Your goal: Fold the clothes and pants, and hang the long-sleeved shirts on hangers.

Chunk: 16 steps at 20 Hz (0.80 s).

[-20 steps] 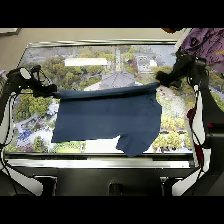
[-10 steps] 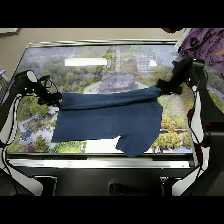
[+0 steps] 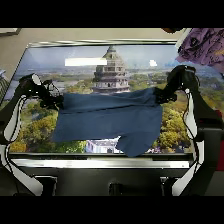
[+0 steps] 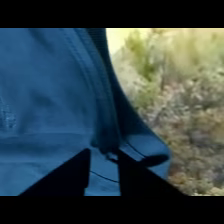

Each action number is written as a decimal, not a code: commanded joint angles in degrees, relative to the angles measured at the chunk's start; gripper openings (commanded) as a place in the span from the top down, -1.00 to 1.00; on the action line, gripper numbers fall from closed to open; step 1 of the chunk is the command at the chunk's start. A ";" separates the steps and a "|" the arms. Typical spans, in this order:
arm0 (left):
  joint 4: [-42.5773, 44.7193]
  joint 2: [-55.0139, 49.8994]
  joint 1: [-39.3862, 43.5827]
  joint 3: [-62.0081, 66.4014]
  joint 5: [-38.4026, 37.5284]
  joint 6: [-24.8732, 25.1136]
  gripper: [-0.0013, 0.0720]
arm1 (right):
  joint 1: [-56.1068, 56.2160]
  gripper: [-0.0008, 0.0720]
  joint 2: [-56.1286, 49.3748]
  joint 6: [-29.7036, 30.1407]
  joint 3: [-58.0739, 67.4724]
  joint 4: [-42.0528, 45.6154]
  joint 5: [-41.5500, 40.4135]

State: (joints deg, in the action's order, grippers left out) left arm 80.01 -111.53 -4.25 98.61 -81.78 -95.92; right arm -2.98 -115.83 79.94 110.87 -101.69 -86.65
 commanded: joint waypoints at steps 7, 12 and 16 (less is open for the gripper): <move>6.62 11.50 -7.50 3.15 -3.76 -1.86 -0.77 | -9.16 0.02 13.07 9.99 -7.21 -8.61 -2.78; -0.61 28.24 -18.32 -22.64 2.64 -2.71 -0.77 | -19.06 -0.01 34.05 15.37 -45.31 -16.98 4.63; -8.48 37.75 -21.70 -39.01 10.16 -0.98 -0.77 | -19.19 -0.01 48.28 16.79 -69.88 -20.24 11.82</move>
State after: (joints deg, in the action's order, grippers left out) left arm 77.14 -80.36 -23.20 70.35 -77.06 -97.97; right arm -20.91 -77.36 94.61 57.93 -117.93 -80.86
